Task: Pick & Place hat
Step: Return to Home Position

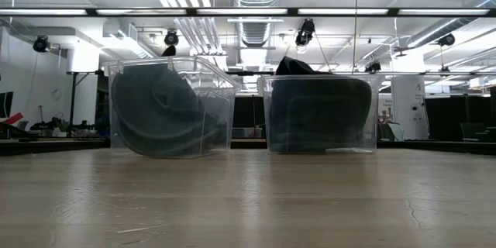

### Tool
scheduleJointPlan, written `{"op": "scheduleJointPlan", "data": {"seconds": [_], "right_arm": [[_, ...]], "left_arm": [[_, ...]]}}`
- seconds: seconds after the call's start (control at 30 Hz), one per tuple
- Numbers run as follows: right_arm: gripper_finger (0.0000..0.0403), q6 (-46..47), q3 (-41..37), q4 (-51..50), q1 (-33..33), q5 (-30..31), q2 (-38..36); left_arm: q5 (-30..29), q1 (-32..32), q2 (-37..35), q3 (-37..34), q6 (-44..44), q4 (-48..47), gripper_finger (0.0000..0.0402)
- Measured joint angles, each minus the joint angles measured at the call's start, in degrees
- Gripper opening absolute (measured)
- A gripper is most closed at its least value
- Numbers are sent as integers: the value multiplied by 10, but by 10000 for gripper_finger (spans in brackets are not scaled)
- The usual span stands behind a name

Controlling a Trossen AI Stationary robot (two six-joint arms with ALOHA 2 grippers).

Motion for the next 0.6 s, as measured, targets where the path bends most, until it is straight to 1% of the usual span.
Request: {"op": "scheduleJointPlan", "data": {"seconds": [0.1, 0.23, 0.27, 0.33, 0.37, 0.4, 0.43, 0.5, 0.6], "right_arm": [[8, -2, -42, 7, -9, -15, -42], [8, 3, -84, 8, -21, -45, -87], [8, 8, -93, 10, -24, -44, -96], [8, 16, -112, 8, -36, -6, -107], [8, 16, -123, 7, -42, 20, -109], [8, 15, -134, 7, -48, 31, -110], [8, 11, -144, 10, -54, 28, -110], [8, 1, -163, 28, -66, -6, -110], [8, -21, -188, 92, -85, -80, -110]], "left_arm": [[14, -42, -38, -56, 29, 51, 1], [14, -84, -90, -124, 38, 84, 1], [14, -90, -102, -140, 49, 83, 0], [7, -92, -124, -172, 67, 82, 0], [-4, -92, -133, -189, 52, 82, 0], [-14, -91, -141, -205, 17, 85, 0], [-18, -91, -148, -222, -3, 91, 0], [-7, -91, -160, -255, 8, 114, 0], [54, -91, -181, -300, 22, 162, 0]]}}
